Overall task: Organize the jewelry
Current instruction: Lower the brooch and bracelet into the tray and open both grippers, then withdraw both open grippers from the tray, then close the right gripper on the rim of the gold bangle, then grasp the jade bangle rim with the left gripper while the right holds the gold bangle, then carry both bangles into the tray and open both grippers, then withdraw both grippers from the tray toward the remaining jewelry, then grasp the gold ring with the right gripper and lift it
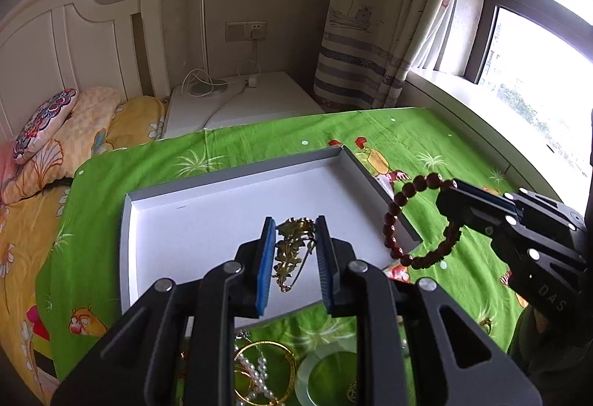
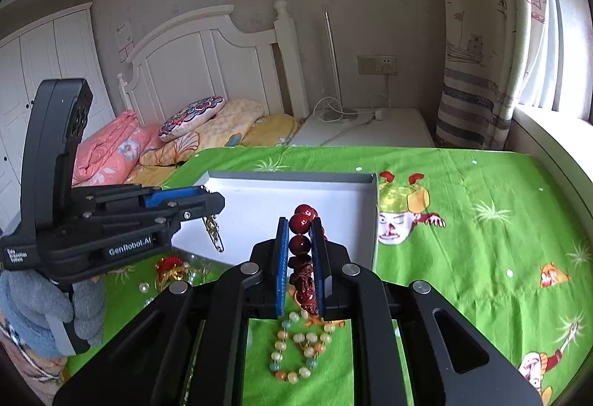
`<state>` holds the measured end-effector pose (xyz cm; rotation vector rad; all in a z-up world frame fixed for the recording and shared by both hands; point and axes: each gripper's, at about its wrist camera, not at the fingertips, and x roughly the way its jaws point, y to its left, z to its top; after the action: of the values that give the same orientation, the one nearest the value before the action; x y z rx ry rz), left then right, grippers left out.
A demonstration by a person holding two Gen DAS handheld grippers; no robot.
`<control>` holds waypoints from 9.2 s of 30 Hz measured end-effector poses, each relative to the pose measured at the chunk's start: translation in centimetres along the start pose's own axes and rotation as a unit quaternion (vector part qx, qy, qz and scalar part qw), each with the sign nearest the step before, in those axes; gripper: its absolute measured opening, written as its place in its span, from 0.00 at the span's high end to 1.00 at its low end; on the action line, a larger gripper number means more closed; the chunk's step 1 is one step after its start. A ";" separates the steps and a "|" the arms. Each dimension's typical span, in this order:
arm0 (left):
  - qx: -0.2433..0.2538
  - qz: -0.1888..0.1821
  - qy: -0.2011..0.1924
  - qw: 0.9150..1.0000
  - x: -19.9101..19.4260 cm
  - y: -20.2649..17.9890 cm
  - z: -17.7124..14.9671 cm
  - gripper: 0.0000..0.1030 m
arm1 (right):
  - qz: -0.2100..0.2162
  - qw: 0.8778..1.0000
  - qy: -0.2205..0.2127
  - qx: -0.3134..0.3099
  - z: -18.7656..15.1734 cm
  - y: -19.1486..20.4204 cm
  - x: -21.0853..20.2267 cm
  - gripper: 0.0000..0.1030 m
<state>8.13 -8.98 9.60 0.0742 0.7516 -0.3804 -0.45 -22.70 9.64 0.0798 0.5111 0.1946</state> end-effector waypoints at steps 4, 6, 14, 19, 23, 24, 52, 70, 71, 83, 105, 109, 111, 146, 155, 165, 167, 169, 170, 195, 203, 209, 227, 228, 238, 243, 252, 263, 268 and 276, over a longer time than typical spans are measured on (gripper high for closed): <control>-0.015 0.005 0.018 1.000 2.4 1.1 0.4 0.80 | -0.014 1.000 0.006 -0.004 1.9 -0.4 2.9 0.87; -0.023 0.011 0.025 0.999 3.6 1.7 0.8 0.80 | -0.017 1.000 0.018 -0.002 2.5 -0.8 4.7 0.87; -0.051 0.040 0.026 0.998 6.1 4.0 2.3 0.66 | -0.094 0.994 0.043 -0.033 3.9 -0.4 10.0 0.87; -0.077 0.058 0.007 0.995 5.0 5.4 1.5 0.31 | -0.075 0.994 0.062 -0.048 4.0 0.7 12.3 0.72; -0.081 0.070 -0.002 0.994 3.2 6.2 -0.5 0.25 | -0.058 0.997 0.046 -0.029 3.5 0.0 10.4 0.54; -0.084 0.069 -0.004 0.994 2.7 6.4 -1.0 0.23 | -0.058 0.997 0.044 -0.026 3.1 -0.3 9.7 0.54; -0.149 0.000 0.020 0.989 -7.5 6.4 -18.5 0.07 | -0.007 0.998 0.058 0.032 -8.8 -0.7 -0.9 0.39; -0.154 -0.017 -0.017 0.988 -8.6 6.2 -18.4 0.05 | -0.022 0.999 -0.026 0.004 -5.6 4.5 -2.9 0.04; -0.151 -0.026 -0.037 0.987 -9.3 6.2 -18.5 0.05 | -0.023 0.999 -0.016 -0.019 -5.3 5.5 -2.4 0.04; -0.203 -0.145 -0.114 0.962 -11.9 8.9 -19.4 0.05 | 0.058 0.971 0.134 -0.187 -6.6 15.0 6.2 0.73; -0.102 -0.061 -0.050 0.992 -10.4 4.5 -17.9 0.05 | 0.086 0.995 0.014 -0.041 -4.6 6.6 -1.0 0.93; -0.024 0.001 -0.010 1.000 -8.6 1.1 -14.6 0.06 | 0.030 0.999 0.020 -0.029 -6.2 2.9 -3.0 0.93; 0.014 0.013 0.011 1.000 -7.0 -0.4 -12.6 0.17 | 0.029 0.999 0.025 -0.009 -7.2 1.1 -3.5 0.93; 0.019 -0.079 0.054 0.995 -0.7 1.1 -11.7 0.89 | 0.058 0.995 0.040 0.071 -9.3 -2.9 -2.9 0.93; 0.023 -0.082 0.012 0.996 -3.3 1.0 -9.1 0.89 | 0.047 0.997 0.033 0.052 -8.8 -2.0 -2.8 0.93; -0.034 -0.053 0.012 0.998 -0.8 6.7 -4.0 0.89 | 0.045 0.998 0.040 -0.036 -3.0 1.8 1.3 0.93; -0.048 -0.047 0.010 0.998 -0.2 8.0 -3.2 0.89 | 0.045 0.997 0.046 -0.047 -2.0 2.4 2.6 0.93; -0.061 -0.042 0.010 0.997 0.4 9.2 -2.4 0.89 | 0.048 0.996 0.054 -0.054 -1.0 2.8 4.0 0.93; -0.064 -0.037 0.010 0.997 0.8 9.7 -2.1 0.89 | 0.047 0.996 0.057 -0.057 -0.6 3.0 4.8 0.93; -0.133 0.048 0.038 0.989 5.5 14.8 -0.5 0.56 | 0.055 0.979 0.181 -0.080 0.5 6.0 15.1 0.75; -0.108 0.137 -0.087 0.981 -5.4 11.6 -5.2 0.02 | 0.042 0.997 0.045 -0.040 -2.0 2.6 3.4 0.22; -0.086 0.125 -0.086 0.985 -9.9 8.4 -10.8 0.02 | -0.006 1.000 -0.027 -0.005 -5.9 -0.1 -3.5 0.16; -0.176 0.019 -0.008 0.984 -8.5 9.0 -18.9 0.03 | -0.014 0.992 0.043 0.120 -10.2 -3.4 -3.0 0.19; -0.175 0.019 -0.009 0.984 -8.5 9.0 -18.8 0.03 | -0.012 0.991 0.043 0.128 -10.2 -3.7 -3.0 0.20; -0.189 0.021 -0.044 0.981 -9.6 9.2 -19.1 0.03 | -0.039 0.997 0.043 0.051 -9.6 -0.7 -3.0 0.20; -0.215 0.006 -0.045 0.976 -9.9 10.1 -19.4 0.03 | -0.028 0.998 0.047 -0.026 -8.4 3.8 -1.9 0.20; -0.230 -0.013 -0.030 0.973 -9.4 10.5 -19.5 0.03 | 0.006 0.984 0.103 -0.142 -7.3 11.4 3.8 0.43; -0.235 -0.020 -0.029 0.971 -9.4 10.6 -19.5 0.03 | 0.047 0.957 0.173 -0.226 -6.8 16.7 9.3 0.57; -0.227 -0.022 -0.035 0.973 -9.6 10.4 -19.6 0.03 | 0.050 0.950 0.187 -0.245 -7.1 17.0 10.6 0.59; -0.228 -0.024 -0.031 0.973 -9.3 10.3 -19.5 0.03 | 0.055 0.955 0.144 -0.255 -7.8 17.0 8.6 0.63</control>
<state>-7.06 7.42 0.95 -0.3883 0.7648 -0.2466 0.29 -4.13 0.87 -0.4316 0.7328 0.4470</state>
